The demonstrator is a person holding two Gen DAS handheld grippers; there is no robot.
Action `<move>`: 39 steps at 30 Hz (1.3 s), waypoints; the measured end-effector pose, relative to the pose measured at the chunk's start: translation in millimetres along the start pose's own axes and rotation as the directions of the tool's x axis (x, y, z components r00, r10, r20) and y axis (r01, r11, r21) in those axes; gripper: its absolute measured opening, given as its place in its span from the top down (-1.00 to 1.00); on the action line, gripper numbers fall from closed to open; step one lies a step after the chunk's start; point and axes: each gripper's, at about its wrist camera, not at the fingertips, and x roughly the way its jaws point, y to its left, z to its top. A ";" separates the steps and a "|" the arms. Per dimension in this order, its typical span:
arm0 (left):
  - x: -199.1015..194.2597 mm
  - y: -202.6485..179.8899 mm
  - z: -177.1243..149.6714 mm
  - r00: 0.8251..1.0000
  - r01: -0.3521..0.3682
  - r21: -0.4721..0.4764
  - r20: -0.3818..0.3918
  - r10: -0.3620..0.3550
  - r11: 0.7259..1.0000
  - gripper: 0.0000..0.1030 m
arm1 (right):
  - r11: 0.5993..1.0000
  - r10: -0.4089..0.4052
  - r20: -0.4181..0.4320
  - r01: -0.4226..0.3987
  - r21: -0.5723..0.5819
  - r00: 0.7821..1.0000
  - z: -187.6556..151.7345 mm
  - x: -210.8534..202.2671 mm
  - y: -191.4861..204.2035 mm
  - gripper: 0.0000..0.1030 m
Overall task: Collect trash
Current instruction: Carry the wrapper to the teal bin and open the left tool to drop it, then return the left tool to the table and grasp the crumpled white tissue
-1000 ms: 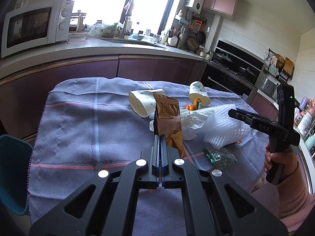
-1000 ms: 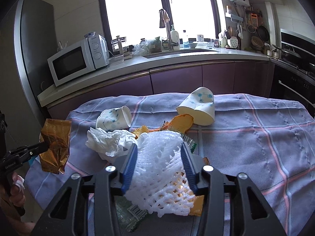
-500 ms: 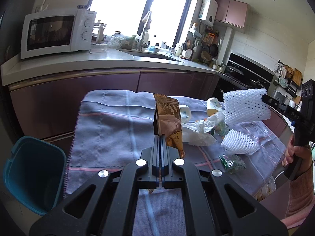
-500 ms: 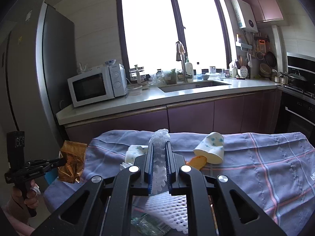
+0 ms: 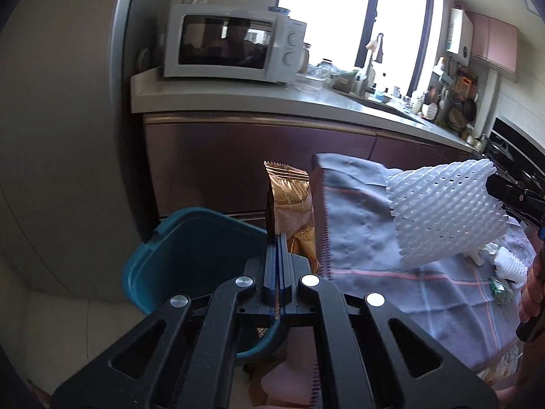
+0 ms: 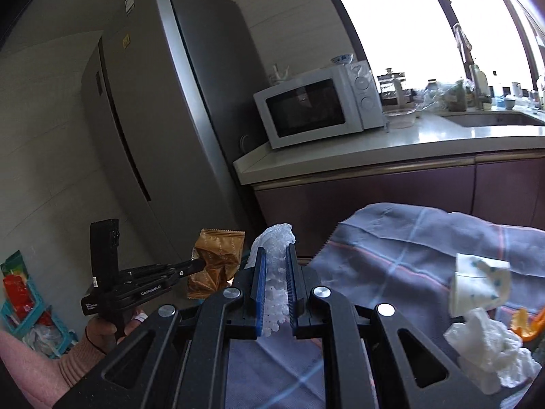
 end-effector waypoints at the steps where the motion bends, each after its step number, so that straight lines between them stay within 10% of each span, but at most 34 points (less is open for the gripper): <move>1: 4.5 10.0 -1.8 1.000 -0.017 -0.010 -0.013 0.017 1.000 0.97 | 1.000 0.009 -0.020 -0.009 -0.004 1.000 -0.4 17.6 5.0 0.80; 19: 86.0 75.3 -26.5 0.969 -0.153 -0.034 -0.201 0.143 0.988 0.79 | 0.997 0.022 -0.404 0.010 0.078 0.914 -28.0 200.6 24.4 0.70; 23: 88.7 71.6 -28.2 0.966 -0.168 -0.030 -0.202 0.158 0.985 0.70 | 0.998 -0.001 -0.417 0.030 0.063 0.909 -28.7 207.0 26.1 0.37; 39: 22.9 -10.8 -10.8 0.998 0.058 0.034 -0.007 -0.058 0.998 0.19 | 0.999 -0.054 -0.209 0.052 -0.016 0.976 -36.5 56.4 7.7 0.20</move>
